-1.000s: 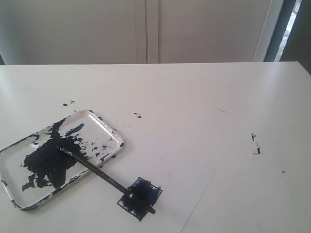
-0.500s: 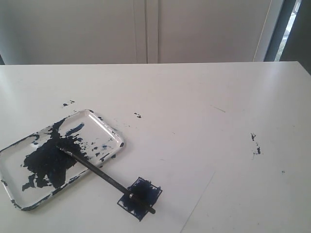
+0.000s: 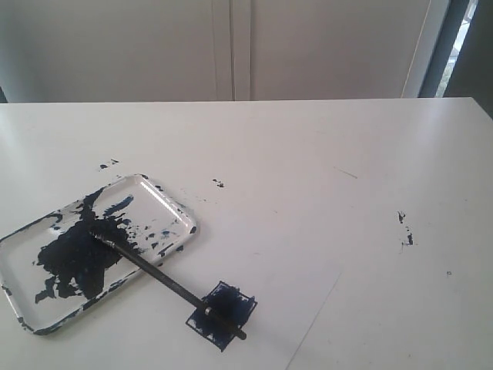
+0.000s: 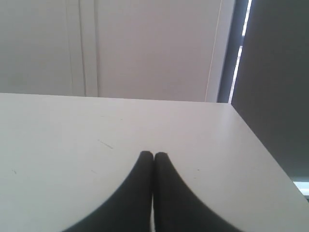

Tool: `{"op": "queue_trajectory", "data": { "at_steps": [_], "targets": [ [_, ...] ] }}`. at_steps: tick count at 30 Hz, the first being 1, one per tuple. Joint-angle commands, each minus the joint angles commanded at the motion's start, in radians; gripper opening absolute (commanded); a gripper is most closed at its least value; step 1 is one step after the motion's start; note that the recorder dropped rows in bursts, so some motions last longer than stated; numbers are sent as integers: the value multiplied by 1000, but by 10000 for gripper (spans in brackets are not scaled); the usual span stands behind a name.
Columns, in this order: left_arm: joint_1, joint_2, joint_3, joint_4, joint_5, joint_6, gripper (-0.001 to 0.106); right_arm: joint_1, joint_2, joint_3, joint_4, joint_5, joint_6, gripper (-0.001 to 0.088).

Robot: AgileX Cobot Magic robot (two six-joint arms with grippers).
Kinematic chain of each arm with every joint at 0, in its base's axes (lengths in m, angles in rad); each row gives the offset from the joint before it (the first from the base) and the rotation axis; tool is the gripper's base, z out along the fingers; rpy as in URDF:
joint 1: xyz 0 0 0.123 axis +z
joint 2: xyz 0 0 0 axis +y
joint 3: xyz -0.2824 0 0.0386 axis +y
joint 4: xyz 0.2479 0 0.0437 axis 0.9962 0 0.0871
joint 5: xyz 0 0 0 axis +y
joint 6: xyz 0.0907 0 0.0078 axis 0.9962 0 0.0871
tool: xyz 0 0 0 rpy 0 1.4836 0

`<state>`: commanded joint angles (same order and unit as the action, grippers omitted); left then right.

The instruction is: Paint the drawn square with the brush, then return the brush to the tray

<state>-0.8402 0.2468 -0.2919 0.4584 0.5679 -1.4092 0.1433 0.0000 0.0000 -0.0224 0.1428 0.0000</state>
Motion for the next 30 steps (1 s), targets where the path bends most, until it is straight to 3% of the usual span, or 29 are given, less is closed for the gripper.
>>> {"op": "queue_trajectory", "data": {
  "at_steps": [8,21,25,27,28,29,30],
  "targets": [
    [0,0,0,0,0,0,143,0,0,0,0,131,0,0],
    [0,0,0,0,0,0,143,0,0,0,3,133,0,0],
    [0,0,0,32,-7,60,143,0,0,0,3,133,0,0],
    [0,0,0,16,-74,192,143,0,0,0,3,133,0,0],
    [0,0,0,-18,-126,341,143,0,0,0,3,133,0,0],
    [0,0,0,-117,-175,542,143,0,0,0,3,133,0,0],
    [0,0,0,-271,-227,846,143,0,0,0,3,133,0,0]
  ]
}}
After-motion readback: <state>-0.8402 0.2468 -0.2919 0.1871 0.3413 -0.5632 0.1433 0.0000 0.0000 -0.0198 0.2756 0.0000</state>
